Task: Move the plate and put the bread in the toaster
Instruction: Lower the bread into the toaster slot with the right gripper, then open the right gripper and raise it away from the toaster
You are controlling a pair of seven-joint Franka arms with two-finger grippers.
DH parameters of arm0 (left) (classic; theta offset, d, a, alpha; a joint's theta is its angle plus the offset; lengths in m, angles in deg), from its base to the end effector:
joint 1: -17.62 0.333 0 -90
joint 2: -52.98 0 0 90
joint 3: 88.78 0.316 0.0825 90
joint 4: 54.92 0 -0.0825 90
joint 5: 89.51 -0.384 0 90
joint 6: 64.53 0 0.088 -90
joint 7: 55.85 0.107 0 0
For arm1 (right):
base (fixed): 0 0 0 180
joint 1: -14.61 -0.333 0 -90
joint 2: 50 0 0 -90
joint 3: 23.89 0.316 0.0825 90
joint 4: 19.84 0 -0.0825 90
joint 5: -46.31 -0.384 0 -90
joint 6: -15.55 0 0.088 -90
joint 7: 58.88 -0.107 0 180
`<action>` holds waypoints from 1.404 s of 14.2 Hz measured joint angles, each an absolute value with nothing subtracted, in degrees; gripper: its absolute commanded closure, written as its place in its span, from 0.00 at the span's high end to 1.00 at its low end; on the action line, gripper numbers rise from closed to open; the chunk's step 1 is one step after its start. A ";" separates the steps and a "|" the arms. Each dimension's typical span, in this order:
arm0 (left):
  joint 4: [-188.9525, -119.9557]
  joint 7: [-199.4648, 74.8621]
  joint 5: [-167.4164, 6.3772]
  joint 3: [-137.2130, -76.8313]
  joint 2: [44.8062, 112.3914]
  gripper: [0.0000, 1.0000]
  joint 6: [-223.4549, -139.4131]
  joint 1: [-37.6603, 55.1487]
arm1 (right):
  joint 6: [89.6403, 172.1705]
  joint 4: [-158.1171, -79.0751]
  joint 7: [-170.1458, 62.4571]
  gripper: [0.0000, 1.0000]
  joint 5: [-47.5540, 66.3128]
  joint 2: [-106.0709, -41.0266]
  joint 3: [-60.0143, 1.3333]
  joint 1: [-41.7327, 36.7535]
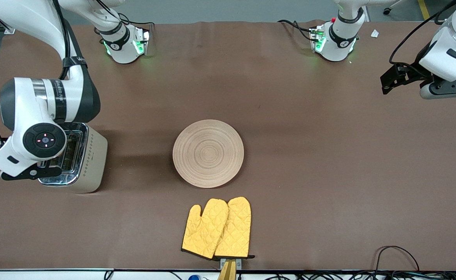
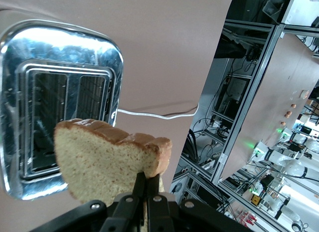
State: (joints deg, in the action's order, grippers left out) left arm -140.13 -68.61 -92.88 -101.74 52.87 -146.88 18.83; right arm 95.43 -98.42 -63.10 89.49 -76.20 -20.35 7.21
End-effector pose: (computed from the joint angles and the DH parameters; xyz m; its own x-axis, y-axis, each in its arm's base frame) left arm 0.5303 -0.1034 0.6532 0.9991 0.0252 -0.0336 0.0229 -0.9974 -0.0681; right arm 0.6537 0.0345 0.4576 0.9442 0.0088 -0.3292 0.2394 -0.7049 0.6677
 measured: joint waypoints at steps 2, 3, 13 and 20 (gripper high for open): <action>-140.14 -68.61 -92.88 -101.73 52.87 1.00 -146.88 19.21 | 96.83 -98.84 -63.17 0.01 89.53 -77.16 -20.93 7.24; -140.13 -68.61 -92.88 -101.69 52.87 1.00 -146.88 19.60 | 97.39 -98.90 -63.23 0.01 89.53 -77.74 -21.09 7.25; -140.11 -65.26 -92.17 -101.65 52.87 1.00 -146.88 21.47 | 101.06 -99.00 -75.47 0.69 80.99 -82.84 -21.04 7.05; -140.12 -64.86 -90.78 -101.65 52.87 1.00 -146.88 22.17 | 101.00 -97.32 -70.00 1.00 60.68 -77.26 -23.42 9.04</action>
State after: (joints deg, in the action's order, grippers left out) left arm -140.12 -64.86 -90.78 -101.65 52.87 -146.88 22.17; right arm 101.00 -97.32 -70.00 60.68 -77.26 -23.42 9.04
